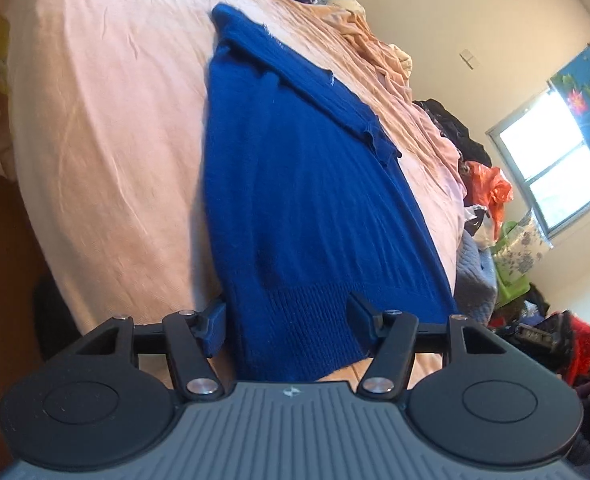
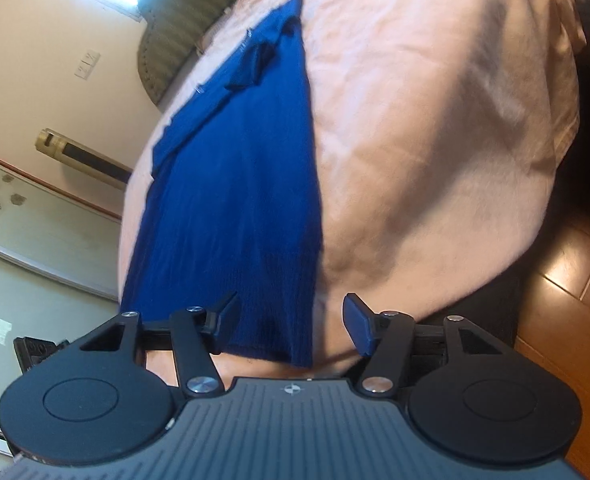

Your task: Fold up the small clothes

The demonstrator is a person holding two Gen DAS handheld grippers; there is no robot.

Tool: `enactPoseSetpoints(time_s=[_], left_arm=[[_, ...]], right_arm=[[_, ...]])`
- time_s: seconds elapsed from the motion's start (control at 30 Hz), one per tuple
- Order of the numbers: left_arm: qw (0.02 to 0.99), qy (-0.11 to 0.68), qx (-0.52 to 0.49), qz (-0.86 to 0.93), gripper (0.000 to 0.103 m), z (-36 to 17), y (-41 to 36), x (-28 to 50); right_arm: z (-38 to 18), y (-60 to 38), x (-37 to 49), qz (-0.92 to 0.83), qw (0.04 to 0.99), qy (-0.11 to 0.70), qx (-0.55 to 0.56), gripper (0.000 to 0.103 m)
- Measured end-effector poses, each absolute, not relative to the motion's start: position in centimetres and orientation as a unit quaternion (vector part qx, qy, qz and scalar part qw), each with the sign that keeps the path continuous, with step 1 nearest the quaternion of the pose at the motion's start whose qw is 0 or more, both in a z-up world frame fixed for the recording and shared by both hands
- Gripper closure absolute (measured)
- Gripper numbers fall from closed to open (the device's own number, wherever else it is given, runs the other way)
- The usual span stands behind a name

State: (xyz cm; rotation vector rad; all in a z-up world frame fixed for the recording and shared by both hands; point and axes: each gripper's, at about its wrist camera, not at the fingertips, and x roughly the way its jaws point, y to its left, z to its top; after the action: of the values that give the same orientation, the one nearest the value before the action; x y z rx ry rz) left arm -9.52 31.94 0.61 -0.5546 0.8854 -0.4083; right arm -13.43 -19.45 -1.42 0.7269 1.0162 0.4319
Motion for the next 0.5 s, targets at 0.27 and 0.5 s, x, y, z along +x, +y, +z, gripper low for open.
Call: enactPoseSetpoints(time_s=[0.27, 0.5], left_arm=[[0.826, 0.435, -0.298, -0.199, 0.098, -0.5, 31.8, -9.4], [0.843, 0.407, -0.276, -0.216, 0.098, 2.0, 32.0, -9.5]], right_arm=[[-1.2, -18.3, -13.8, 0.220, 0.791, 0.474, 0.318, 0.093], [2.2, -18.8, -13.6, 0.260, 0.802, 0.422, 0.332, 0.093]])
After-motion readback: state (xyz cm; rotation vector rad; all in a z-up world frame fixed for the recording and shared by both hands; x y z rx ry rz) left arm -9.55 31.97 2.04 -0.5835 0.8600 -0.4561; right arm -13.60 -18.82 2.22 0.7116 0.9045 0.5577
